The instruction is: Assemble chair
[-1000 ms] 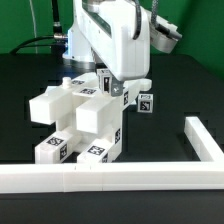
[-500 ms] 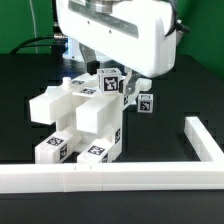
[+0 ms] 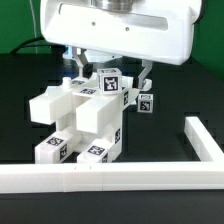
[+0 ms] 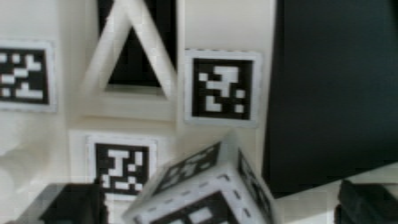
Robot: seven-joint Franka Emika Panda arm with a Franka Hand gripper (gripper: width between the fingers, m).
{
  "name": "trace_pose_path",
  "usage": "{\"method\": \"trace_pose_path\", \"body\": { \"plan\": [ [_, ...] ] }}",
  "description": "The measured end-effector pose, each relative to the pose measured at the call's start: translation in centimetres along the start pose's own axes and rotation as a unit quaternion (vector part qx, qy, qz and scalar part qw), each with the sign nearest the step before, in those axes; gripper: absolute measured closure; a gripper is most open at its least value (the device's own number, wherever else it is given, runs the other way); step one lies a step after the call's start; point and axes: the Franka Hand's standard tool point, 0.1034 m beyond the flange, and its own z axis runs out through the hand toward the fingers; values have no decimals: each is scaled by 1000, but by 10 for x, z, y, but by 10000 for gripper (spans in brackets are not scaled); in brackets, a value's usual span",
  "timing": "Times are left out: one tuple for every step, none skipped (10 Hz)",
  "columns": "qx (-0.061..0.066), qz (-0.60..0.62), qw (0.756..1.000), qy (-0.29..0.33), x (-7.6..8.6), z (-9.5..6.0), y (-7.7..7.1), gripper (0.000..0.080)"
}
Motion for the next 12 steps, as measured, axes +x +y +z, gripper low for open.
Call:
{"method": "trace_pose_path", "body": {
  "plan": [
    [0,-11,1000,0,1,0,1,151],
    [-1,-58,998,0,1,0,2,151],
    [-2,-93,996,0,1,0,2,151],
    [-2,-115,993,0,1,0,2,151],
    [2,-175,985,2,2,-2,4,151],
    [2,-207,978,5,3,-4,5,151],
    [0,-272,962,14,4,-4,4,151],
    [0,-288,957,14,5,-4,5,151],
    [0,-300,954,14,5,-4,6,151],
    [-1,-296,955,14,5,-3,6,151],
    [-1,-296,955,13,5,-3,6,279],
    [-1,-295,955,13,5,-3,6,414]
  ]
}}
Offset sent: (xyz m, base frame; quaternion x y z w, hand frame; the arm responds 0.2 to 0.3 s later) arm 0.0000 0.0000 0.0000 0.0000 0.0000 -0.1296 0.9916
